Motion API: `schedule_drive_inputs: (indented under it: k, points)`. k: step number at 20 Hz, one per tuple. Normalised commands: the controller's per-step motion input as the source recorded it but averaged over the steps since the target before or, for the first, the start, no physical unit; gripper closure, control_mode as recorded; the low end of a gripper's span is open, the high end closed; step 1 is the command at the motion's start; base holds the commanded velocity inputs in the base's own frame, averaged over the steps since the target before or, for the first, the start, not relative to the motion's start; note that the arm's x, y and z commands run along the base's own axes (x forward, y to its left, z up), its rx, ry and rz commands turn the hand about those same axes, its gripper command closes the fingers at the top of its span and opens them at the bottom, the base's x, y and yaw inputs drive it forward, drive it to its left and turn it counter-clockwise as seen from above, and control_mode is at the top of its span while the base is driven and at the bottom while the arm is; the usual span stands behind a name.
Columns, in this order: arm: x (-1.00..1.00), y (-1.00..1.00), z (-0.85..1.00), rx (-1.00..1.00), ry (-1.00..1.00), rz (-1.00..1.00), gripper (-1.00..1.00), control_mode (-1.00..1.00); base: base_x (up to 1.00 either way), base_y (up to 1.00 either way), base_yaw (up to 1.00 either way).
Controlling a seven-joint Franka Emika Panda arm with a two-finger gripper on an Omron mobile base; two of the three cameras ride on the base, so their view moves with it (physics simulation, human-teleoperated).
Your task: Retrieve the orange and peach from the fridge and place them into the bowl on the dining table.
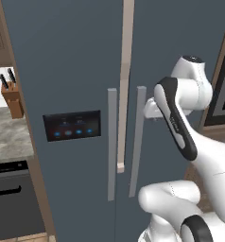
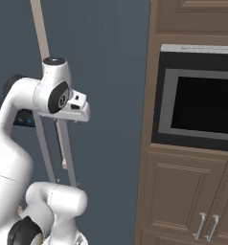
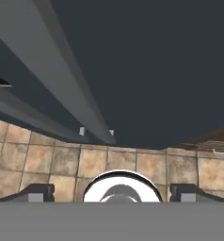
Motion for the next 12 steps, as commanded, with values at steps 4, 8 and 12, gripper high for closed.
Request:
schedule_drive_inputs:
  k: [4, 8, 12]
  points:
    - [-0.69, 0.0, 0.0, 0.0, -0.17, 0.0, -1.0, -1.0, 0.0, 0.0, 0.0]
    - [-0.51, 0.0, 0.0, 0.0, -0.18, 0.0, -1.0, -1.0, 0.0, 0.0, 0.0]
    - [-0.45, 0.0, 0.0, 0.0, -0.21, 0.0, -1.0, -1.0, 0.0, 0.0, 0.0]
